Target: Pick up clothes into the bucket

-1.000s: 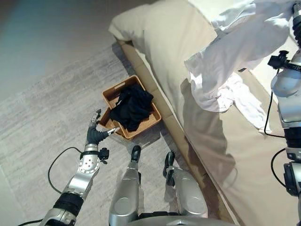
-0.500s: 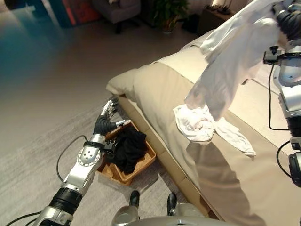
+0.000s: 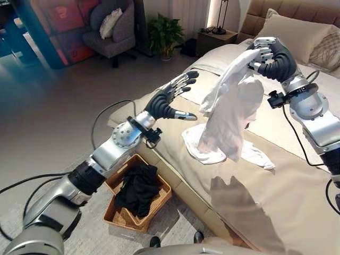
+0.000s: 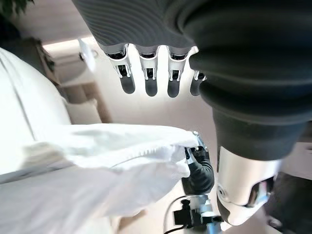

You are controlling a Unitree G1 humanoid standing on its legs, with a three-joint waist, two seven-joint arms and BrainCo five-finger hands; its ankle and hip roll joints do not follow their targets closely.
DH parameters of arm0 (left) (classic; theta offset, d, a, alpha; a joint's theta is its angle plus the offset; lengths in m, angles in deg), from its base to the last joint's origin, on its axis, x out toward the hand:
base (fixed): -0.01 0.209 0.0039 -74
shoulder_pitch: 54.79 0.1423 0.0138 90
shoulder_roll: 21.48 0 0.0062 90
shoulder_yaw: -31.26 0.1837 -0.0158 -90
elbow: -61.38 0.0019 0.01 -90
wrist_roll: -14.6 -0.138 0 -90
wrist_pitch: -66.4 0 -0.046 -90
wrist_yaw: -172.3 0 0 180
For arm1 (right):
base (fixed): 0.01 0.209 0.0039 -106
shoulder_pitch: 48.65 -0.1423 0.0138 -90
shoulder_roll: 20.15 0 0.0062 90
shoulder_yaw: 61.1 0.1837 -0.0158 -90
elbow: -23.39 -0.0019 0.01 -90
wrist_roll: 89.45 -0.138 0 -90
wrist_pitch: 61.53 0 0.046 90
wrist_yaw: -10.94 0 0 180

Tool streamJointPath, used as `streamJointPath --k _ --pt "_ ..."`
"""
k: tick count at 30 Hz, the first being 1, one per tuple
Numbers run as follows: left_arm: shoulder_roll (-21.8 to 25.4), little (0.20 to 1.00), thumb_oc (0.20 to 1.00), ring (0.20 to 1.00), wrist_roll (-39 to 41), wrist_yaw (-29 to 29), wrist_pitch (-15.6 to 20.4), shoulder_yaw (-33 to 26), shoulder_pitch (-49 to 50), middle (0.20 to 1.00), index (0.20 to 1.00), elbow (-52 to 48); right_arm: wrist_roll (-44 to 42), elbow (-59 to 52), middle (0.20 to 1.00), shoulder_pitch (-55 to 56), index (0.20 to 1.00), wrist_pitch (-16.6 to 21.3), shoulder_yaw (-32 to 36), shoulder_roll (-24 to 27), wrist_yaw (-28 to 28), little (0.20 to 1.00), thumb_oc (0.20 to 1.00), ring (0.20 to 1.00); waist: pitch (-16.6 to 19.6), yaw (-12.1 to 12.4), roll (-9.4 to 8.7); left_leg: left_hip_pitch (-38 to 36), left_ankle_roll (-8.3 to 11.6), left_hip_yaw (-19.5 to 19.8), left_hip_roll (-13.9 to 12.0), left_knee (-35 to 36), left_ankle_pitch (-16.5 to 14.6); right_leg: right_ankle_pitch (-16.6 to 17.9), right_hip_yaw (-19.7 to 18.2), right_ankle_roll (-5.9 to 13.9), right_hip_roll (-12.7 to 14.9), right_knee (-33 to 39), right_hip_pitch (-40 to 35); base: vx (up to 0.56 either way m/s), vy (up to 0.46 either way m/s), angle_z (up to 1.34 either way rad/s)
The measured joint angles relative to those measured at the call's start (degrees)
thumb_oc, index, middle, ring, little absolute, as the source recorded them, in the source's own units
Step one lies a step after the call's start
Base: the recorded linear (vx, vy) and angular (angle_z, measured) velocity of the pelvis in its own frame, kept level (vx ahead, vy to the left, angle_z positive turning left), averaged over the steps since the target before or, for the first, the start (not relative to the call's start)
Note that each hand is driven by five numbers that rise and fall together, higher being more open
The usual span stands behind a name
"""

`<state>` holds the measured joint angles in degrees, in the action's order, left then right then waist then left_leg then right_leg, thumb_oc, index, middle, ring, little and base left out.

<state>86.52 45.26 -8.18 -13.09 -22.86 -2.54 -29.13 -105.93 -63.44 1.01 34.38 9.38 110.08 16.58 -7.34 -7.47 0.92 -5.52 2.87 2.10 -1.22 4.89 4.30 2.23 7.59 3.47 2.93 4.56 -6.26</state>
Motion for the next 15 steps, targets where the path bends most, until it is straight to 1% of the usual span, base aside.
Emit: streamJointPath --k 2,6,10,12,15 --pt "-1.69 1.000 1.000 1.000 -0.01 -0.65 -0.11 1.71 -1.12 1.000 1.000 2.89 -0.70 -3.03 0.200 0.00 0.200 0.00 -1.75 0.81 -0.90 0.200 0.200 0.200 0.13 -0.04 0.20 -0.13 0.01 -0.18 -0.20 0.00 0.00 0.02 -0.20 -0.02 -0.19 -0.01 -0.02 0.00 -0.002 -0.05" --pt "-4.14 1.000 1.000 1.000 0.09 -1.65 -0.42 3.26 -2.14 1.000 1.000 6.78 -1.65 -7.10 0.200 -0.01 0.200 0.24 -3.88 0.40 -2.37 0.200 0.200 0.200 0.14 -0.08 0.22 -0.31 0.09 -0.45 -0.54 0.01 -0.06 0.06 -0.55 -0.09 -0.53 0.01 -0.06 -0.01 -0.005 -0.04" --pt "-5.75 1.000 1.000 1.000 0.63 -1.72 -1.25 4.91 -3.10 1.000 1.000 6.98 -2.33 -9.37 0.200 -0.14 0.200 0.38 -4.56 0.25 -2.84 0.200 0.200 0.200 0.15 0.21 0.25 -0.37 0.09 -0.55 -0.58 0.02 -0.06 0.06 -0.62 -0.09 -0.58 0.04 -0.06 0.00 0.000 0.00" --pt "-7.26 1.000 1.000 1.000 0.60 -1.78 -1.31 5.74 -3.86 1.000 1.000 7.78 -2.71 -9.68 0.200 -1.17 0.200 0.39 -6.20 -0.24 -2.90 0.200 0.200 0.200 0.15 0.19 0.24 -0.36 0.09 -0.56 -0.57 0.02 -0.06 0.06 -0.62 -0.09 -0.56 0.05 -0.06 0.00 0.000 0.00" --pt "-9.49 1.000 1.000 1.000 0.23 -2.05 -1.46 5.96 -4.95 1.000 1.000 9.83 -3.27 -11.15 0.200 -1.28 0.200 0.41 -6.34 -2.02 -3.09 0.200 0.200 0.200 0.15 0.35 0.23 -0.32 0.09 -0.55 -0.59 0.02 -0.07 0.07 -0.62 -0.09 -0.60 0.07 -0.03 0.00 0.000 0.00"
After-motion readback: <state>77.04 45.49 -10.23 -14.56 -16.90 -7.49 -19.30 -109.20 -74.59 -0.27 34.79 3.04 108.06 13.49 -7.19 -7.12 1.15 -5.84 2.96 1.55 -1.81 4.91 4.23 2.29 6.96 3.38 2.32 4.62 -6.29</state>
